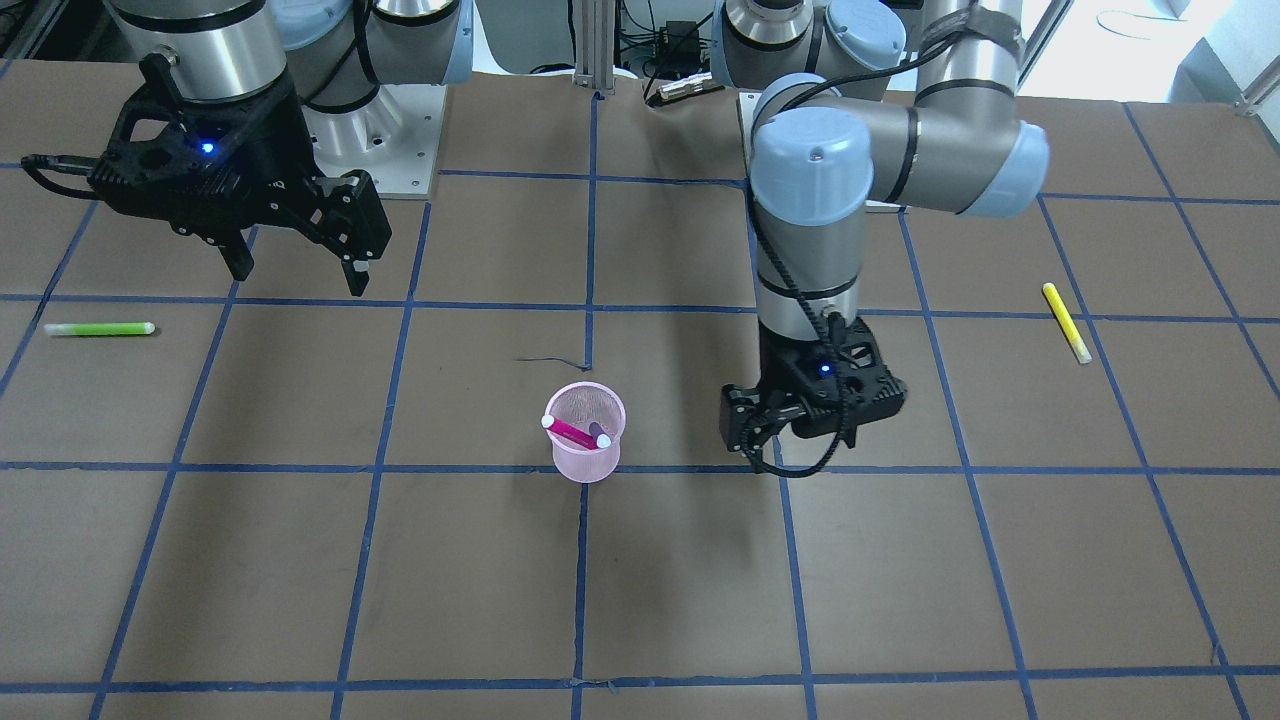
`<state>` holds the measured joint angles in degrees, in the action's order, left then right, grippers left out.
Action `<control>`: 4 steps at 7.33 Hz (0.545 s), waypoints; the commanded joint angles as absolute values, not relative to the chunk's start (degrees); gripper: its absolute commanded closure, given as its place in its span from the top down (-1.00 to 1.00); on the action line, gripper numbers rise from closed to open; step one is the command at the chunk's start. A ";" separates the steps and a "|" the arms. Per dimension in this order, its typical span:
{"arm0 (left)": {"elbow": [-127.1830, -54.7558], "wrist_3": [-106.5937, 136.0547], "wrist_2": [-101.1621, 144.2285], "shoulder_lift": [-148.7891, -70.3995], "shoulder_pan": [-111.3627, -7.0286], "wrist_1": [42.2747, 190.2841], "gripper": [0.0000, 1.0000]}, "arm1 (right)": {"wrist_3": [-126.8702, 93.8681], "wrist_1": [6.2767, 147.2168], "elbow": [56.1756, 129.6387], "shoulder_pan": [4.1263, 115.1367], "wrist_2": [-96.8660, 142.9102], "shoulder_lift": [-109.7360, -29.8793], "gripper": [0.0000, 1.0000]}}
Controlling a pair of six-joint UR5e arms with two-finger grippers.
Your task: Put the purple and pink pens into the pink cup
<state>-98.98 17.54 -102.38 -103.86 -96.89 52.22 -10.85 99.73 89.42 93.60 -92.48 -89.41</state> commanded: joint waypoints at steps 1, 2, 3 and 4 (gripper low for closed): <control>-92.92 12.83 -101.26 -100.65 -91.77 68.05 1.00 | -10.81 99.75 89.47 93.60 -92.46 -89.30 1.00; -92.38 12.92 -99.94 -98.72 -91.67 73.25 1.00 | -10.72 99.84 89.47 93.60 -92.46 -89.30 1.00; -92.37 13.01 -99.58 -97.22 -92.19 74.43 1.00 | -10.81 99.76 89.47 93.60 -92.46 -89.38 1.00; -92.37 13.27 -97.84 -95.29 -92.02 79.84 1.00 | -10.81 99.49 89.56 93.60 -92.37 -89.73 1.00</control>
